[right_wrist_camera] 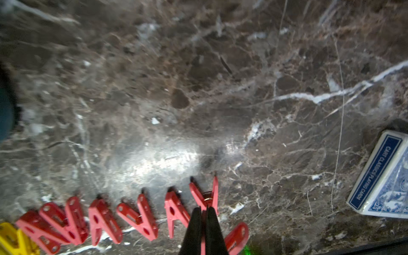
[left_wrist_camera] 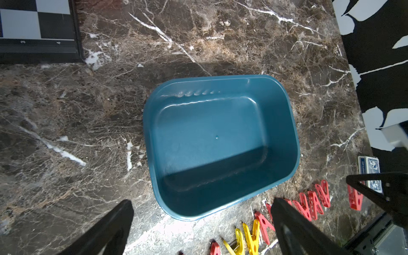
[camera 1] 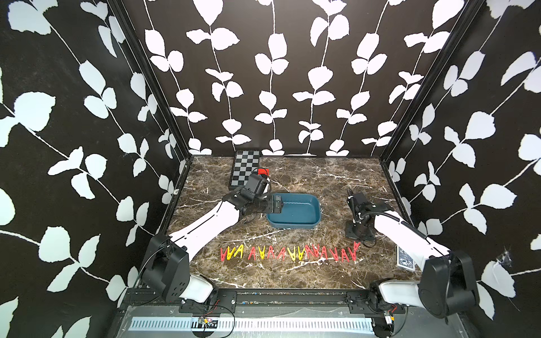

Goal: Take the clothespins out of the storage box
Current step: Place the clothespin at the center of the board.

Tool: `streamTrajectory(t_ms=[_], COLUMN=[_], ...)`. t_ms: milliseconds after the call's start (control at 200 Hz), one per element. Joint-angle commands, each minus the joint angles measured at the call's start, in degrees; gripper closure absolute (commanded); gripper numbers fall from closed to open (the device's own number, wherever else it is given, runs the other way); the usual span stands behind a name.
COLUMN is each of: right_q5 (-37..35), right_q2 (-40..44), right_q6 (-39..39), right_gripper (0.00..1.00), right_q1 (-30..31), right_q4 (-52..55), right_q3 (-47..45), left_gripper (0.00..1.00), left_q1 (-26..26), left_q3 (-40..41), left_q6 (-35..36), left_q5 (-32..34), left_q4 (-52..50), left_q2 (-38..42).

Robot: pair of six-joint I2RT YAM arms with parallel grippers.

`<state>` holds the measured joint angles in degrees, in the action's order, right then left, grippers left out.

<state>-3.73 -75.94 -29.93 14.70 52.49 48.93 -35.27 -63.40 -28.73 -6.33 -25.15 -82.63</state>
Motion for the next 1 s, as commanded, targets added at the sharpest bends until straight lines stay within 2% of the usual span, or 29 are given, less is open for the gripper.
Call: streamTrajectory(t_ms=[0,75,340,665,920,995], right_q5=[0.46,-1.94,-2.74,-3.14,-2.17,-1.75], right_q2=[-1.02,-2.46,-9.39,-11.83,-14.03,-14.72], right_q6=[1.79,1.14,1.59,2.06,2.07,2.32], right_gripper=[1.0,1.0,1.0,1.0,0.97,0.93], right_q1=[-1.23,-1.69,-3.18,-5.88,-6.25,-6.22], right_q4=[1.29,2.42,3.56,3.4,3.62,3.62], right_q3=[-0.45,0.08,1.16,1.57,1.83,2.04], left_gripper=[0.01,0.01,0.01,0.01,0.01,0.01], left_q1=[-0.13,-0.09,-0.06,-0.05,-0.08,-0.04], left_q3=[-0.94,-0.73,0.23,0.48,0.51,0.73], left_q6=[-0.12,0.01,0.34,0.54,0.39,0.34], left_q5=[0.77,0.95,2.01,2.63,2.36,2.45], left_q4=[0.32,0.36,0.27,0.64,0.77,0.8], left_q2=[1.04,1.24,2.59,2.75,2.38,2.47])
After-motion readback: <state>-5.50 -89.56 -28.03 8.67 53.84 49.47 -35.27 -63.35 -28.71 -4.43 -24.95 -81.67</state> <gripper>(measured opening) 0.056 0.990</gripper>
